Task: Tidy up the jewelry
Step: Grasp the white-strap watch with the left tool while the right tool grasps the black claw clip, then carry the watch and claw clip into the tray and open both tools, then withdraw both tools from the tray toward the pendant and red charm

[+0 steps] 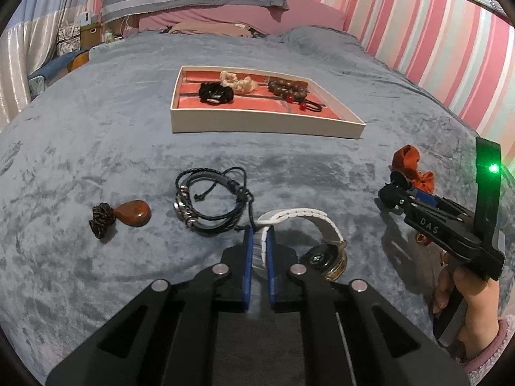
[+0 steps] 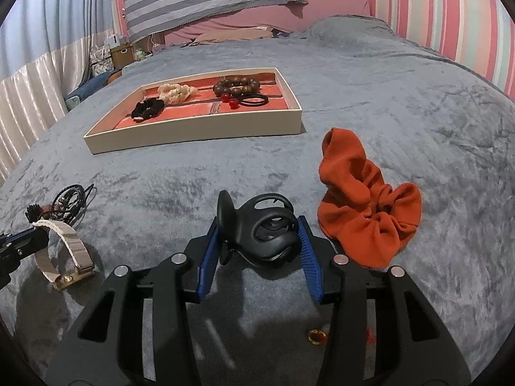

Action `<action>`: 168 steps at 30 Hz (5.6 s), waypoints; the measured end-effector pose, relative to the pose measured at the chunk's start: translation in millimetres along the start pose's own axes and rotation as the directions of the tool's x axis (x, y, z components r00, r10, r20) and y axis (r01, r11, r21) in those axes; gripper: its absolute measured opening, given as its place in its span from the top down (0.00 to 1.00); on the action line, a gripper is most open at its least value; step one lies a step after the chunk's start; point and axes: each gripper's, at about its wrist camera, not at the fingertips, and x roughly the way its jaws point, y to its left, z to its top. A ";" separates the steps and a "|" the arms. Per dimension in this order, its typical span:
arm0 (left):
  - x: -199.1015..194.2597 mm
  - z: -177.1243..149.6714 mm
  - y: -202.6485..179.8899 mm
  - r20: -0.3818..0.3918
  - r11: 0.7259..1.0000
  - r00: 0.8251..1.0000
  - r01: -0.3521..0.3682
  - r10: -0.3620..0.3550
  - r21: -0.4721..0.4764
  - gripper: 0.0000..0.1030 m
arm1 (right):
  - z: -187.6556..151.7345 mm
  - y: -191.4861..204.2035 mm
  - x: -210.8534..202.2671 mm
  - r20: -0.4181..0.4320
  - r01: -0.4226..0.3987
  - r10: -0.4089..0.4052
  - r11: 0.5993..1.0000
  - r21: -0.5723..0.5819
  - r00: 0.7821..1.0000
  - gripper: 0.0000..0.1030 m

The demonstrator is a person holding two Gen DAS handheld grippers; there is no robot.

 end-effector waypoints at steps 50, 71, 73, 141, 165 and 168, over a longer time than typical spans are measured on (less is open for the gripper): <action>22.1 -19.4 -17.7 -0.143 1.000 0.990 0.006 -0.004 0.013 0.87 | -2.8 -6.4 -2.1 0.008 -0.030 0.030 0.999 0.028 1.000 0.55; -2.0 109.6 -4.9 0.109 1.000 0.994 0.006 -0.007 0.011 0.94 | 89.3 5.0 0.0 0.118 -0.054 0.057 0.998 -0.026 0.991 0.56; 12.5 132.9 4.9 0.114 1.000 0.993 -0.025 0.025 -0.003 0.94 | 112.3 10.6 12.7 0.124 -0.056 0.060 0.998 -0.040 0.990 0.56; 17.9 165.2 83.7 0.085 0.985 0.981 -0.172 0.172 -0.007 0.14 | 139.3 -43.9 11.2 0.108 -0.012 0.017 0.999 -0.048 0.994 0.04; -64.3 36.3 99.0 0.119 0.970 0.965 -0.222 0.234 -0.101 0.13 | -5.0 -79.3 -81.1 0.121 0.141 -0.135 0.989 -0.036 0.983 0.04; -60.3 26.7 97.6 0.116 0.971 0.967 -0.217 0.228 -0.101 0.13 | -26.0 -75.7 -81.6 0.114 0.137 -0.130 0.989 -0.054 0.985 0.04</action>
